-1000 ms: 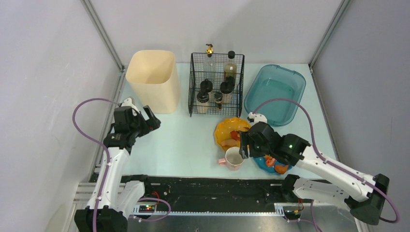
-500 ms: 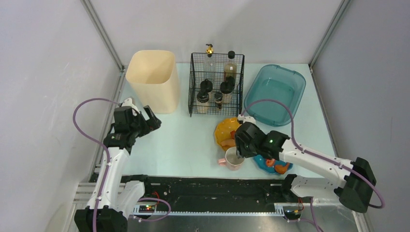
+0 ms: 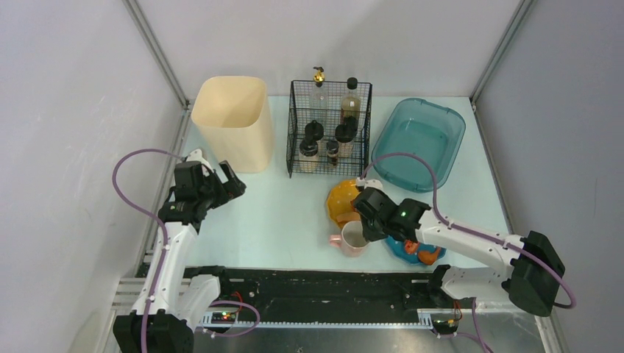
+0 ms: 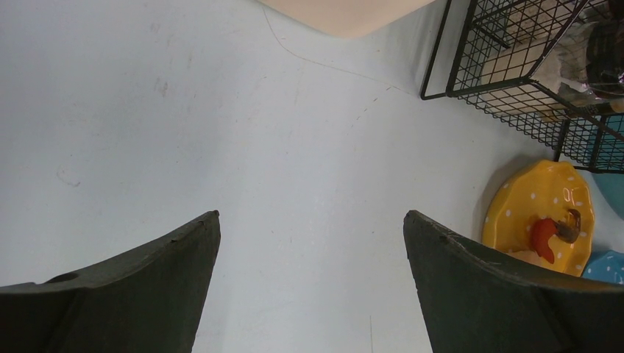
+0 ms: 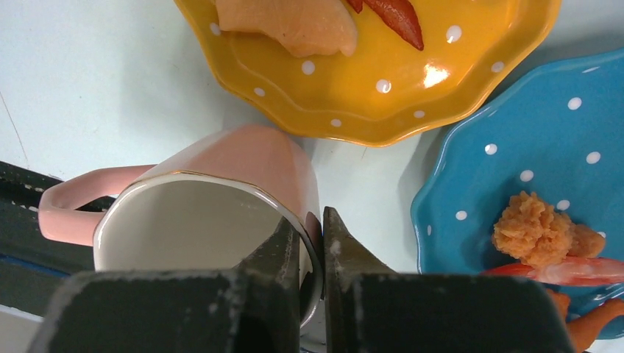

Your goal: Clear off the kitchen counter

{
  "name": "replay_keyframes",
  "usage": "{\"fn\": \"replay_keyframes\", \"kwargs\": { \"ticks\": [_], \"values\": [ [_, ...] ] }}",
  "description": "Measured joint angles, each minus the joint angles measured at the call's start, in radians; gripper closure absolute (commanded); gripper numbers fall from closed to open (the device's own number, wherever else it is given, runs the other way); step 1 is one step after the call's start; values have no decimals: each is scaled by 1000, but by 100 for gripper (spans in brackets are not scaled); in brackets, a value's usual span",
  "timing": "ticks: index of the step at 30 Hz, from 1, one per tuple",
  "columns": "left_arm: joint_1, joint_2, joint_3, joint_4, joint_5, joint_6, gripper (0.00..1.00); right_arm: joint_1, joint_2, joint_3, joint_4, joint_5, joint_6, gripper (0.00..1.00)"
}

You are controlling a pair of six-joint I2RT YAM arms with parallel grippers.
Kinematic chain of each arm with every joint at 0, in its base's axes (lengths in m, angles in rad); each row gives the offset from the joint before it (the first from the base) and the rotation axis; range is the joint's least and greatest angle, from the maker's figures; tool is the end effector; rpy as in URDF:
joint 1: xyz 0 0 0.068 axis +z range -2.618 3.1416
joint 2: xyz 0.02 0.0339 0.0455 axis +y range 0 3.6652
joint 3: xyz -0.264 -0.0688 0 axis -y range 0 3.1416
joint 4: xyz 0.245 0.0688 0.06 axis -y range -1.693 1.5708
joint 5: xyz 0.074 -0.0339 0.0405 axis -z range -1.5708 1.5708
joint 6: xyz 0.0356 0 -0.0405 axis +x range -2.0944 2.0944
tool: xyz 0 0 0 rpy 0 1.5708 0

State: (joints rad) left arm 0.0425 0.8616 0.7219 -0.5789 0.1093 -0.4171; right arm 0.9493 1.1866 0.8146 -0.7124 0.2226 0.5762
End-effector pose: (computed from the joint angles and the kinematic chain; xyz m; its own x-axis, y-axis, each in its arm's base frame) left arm 0.1814 0.0038 0.2671 -0.6175 -0.4293 -0.6591 -0.2301 0.8998 -0.3706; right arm 0.1356 0.1758 0.2290 -0.8309 -0.2476 -0.4983 -0.3341 0.9381 0.0910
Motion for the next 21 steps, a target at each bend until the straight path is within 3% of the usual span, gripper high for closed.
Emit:
{"fn": "replay_keyframes", "kwargs": {
  "ticks": [7, 13, 21],
  "values": [
    [0, 0, 0, 0, 0, 0, 2, -6, -58, 12, -43, 3, -36, 100],
    [0, 1, 0, 0, 0, 0, 2, -58, -133, 192, -158, 24, -106, 100],
    [0, 0, 0, 0, 0, 0, 2, -263, -192, 377, -183, 90, -224, 100]
  ]
}}
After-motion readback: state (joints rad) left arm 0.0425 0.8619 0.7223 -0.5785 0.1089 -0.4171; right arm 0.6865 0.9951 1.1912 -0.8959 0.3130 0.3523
